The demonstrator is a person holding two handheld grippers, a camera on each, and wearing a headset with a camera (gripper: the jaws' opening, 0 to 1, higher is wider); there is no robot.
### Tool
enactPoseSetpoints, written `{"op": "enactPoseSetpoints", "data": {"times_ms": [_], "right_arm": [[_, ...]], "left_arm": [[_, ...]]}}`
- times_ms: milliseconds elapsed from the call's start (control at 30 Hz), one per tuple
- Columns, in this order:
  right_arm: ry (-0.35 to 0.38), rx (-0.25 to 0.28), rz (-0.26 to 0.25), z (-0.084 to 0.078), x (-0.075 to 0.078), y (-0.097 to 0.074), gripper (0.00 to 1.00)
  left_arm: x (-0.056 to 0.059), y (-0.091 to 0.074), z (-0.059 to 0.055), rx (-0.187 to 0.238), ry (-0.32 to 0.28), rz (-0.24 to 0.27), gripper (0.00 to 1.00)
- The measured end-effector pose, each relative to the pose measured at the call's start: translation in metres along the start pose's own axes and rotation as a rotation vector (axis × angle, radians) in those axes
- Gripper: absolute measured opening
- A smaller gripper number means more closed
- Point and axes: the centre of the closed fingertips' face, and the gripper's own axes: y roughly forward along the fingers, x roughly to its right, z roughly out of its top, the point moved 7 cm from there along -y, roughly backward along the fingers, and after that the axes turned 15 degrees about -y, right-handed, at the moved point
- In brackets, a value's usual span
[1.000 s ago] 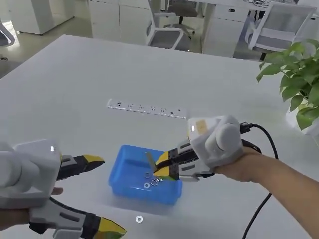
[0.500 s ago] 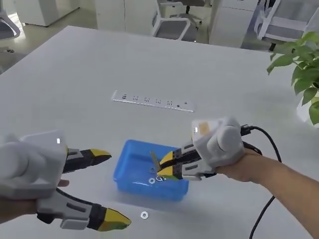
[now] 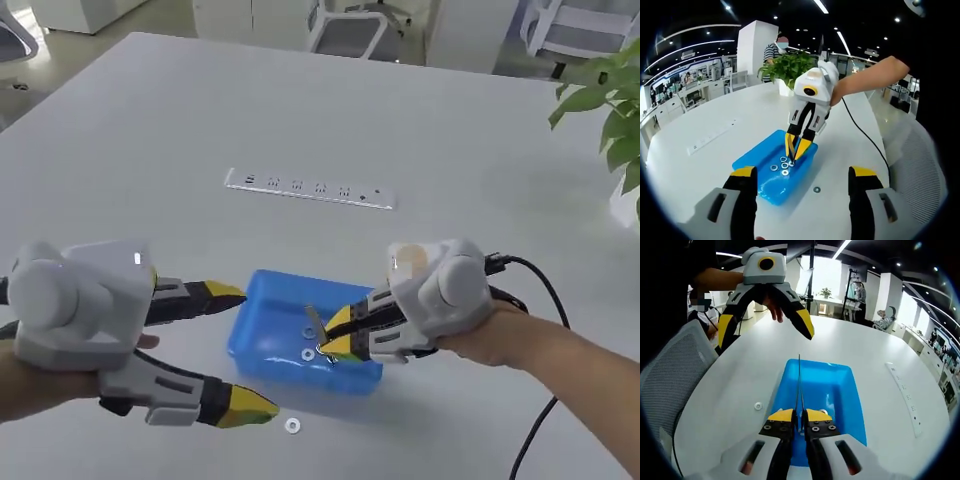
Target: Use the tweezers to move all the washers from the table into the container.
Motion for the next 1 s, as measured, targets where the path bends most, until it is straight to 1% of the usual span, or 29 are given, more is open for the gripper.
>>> {"op": "enactPoseSetpoints", "data": {"times_ms": [100,267,400,500,533,700,767,1000], "right_arm": [[0.006,0.006,-0.001,-0.001,0.000,0.001,0.07],[0.004,0.012,-0.001,-0.001,0.000,0.001,0.07],[0.005,0.018,-0.004,-0.001,-0.001,0.001,0.08],[0.004,0.019,-0.005,0.000,-0.001,0.002,0.08],[0.004,0.019,-0.005,0.000,-0.001,0.002,0.08],[0.001,0.021,-0.005,0.000,-0.001,0.001,0.08],[-0.001,0.021,-0.005,0.000,-0.001,0.001,0.08],[-0.009,0.020,-0.002,0.000,-0.002,0.001,0.08]], "left_arm": [[-0.003,0.007,0.004,-0.007,0.016,-0.016,0.72],[-0.006,0.016,0.009,-0.019,0.051,-0.037,0.59],[-0.010,0.022,0.013,-0.033,0.091,-0.041,0.45],[-0.013,0.025,0.016,-0.038,0.120,-0.041,0.32],[-0.013,0.026,0.016,-0.046,0.130,-0.043,0.29],[-0.016,0.030,0.020,-0.044,0.155,-0.043,0.23],[-0.017,0.032,0.021,-0.049,0.168,-0.041,0.22],[-0.015,0.037,0.026,-0.047,0.198,-0.064,0.15]]}}
